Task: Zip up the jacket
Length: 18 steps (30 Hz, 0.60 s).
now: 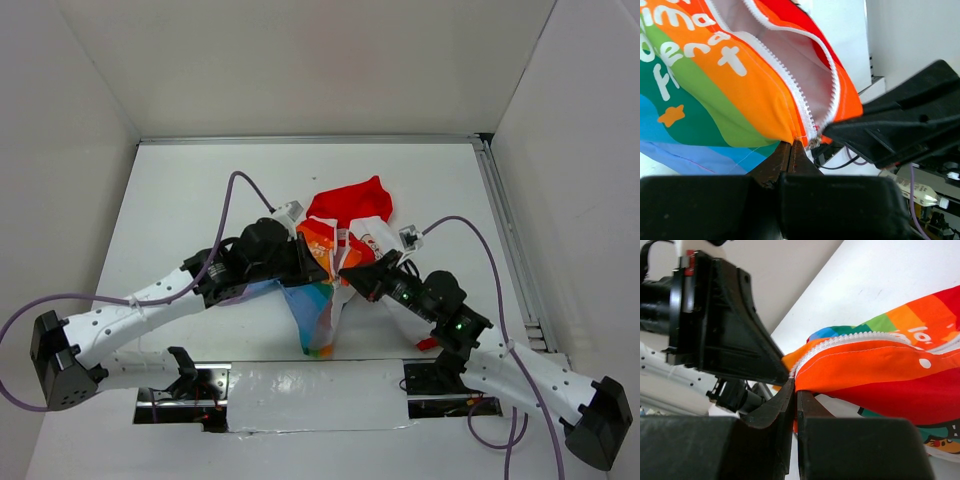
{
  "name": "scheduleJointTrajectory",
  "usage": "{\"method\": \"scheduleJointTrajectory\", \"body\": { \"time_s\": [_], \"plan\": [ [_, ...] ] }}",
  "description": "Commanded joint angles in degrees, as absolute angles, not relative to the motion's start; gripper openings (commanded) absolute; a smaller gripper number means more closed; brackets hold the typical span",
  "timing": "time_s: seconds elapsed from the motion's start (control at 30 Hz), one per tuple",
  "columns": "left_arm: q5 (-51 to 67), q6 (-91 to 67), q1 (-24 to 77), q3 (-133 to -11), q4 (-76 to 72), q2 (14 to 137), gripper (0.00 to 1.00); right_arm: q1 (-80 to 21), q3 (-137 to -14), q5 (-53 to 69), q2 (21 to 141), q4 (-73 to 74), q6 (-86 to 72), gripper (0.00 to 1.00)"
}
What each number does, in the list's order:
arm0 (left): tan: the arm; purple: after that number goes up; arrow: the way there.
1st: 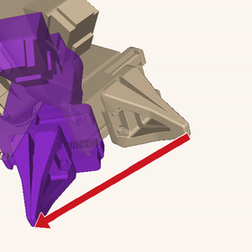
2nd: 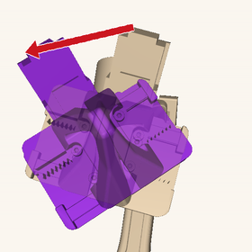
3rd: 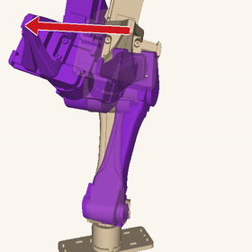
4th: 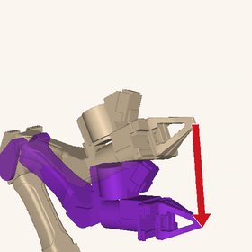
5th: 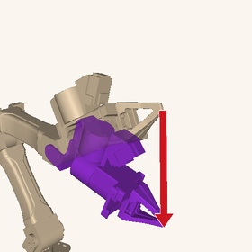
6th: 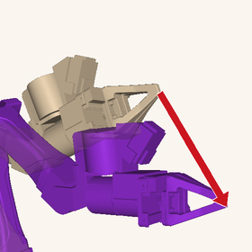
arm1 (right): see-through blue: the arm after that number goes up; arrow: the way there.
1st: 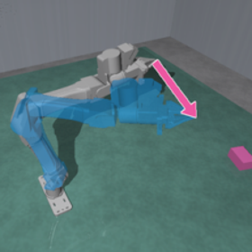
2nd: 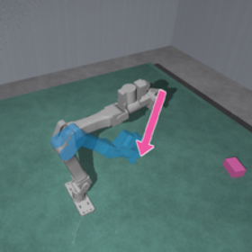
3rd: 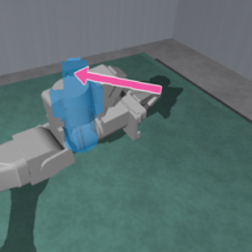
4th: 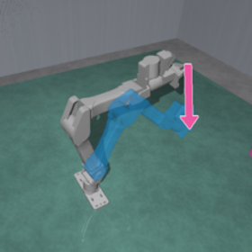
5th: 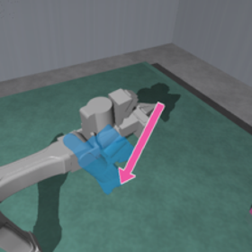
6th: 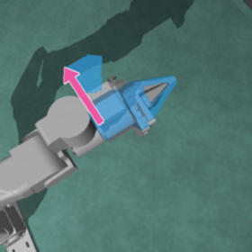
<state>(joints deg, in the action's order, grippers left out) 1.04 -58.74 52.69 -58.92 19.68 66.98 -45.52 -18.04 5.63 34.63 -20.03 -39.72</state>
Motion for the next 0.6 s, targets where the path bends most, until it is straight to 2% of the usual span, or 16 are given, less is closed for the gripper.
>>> {"method": "scheduleJointTrajectory", "body": {
  "time_s": [0.0,0.57],
  "plan": [
    [0.44,-58.54,52.65,-61.7,19.07,67.67,0.0,-47.55,-21.36,6.77,33.4,-20.92,-37.71,0.1],
    [5.35,-51.69,52.91,-59.86,16.35,65.31,0.0,-47.72,-24.08,1.32,35.33,-15.56,-37.97,0.09]
  ]
}}
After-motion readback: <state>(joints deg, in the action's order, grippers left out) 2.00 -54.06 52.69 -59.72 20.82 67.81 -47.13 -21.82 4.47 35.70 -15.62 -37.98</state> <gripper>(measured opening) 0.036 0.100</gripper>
